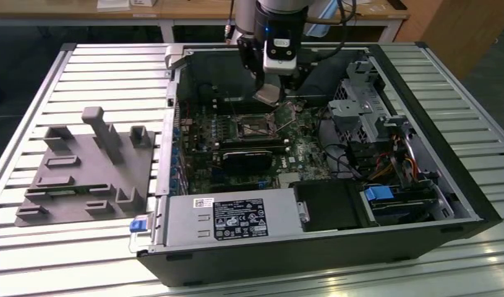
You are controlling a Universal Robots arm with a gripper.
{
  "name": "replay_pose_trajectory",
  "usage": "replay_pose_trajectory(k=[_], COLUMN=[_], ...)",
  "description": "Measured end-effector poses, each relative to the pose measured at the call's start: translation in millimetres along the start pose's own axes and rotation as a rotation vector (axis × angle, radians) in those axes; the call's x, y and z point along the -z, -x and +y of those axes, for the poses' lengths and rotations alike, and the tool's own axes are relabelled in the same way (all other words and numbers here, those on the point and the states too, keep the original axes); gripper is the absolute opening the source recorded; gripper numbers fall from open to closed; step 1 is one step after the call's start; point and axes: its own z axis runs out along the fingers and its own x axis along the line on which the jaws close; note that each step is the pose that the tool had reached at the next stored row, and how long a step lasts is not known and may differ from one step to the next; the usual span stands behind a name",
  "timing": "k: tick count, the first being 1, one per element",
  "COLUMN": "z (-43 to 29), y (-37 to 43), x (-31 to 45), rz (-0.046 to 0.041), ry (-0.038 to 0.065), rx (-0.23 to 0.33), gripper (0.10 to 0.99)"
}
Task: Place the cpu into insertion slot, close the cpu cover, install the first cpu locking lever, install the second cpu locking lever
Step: 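Place the cpu into insertion slot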
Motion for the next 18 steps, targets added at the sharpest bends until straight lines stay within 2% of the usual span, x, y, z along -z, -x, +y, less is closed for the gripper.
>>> replay_pose_trajectory(k=[9, 18], z=[-0.1, -0.3], y=[0.0, 0.1], x=[-1.5, -4.1], rz=[-0.0097, -0.0213], ry=[0.003, 0.005], rx=[-0.129, -0.282], gripper=[0.537, 0.537])
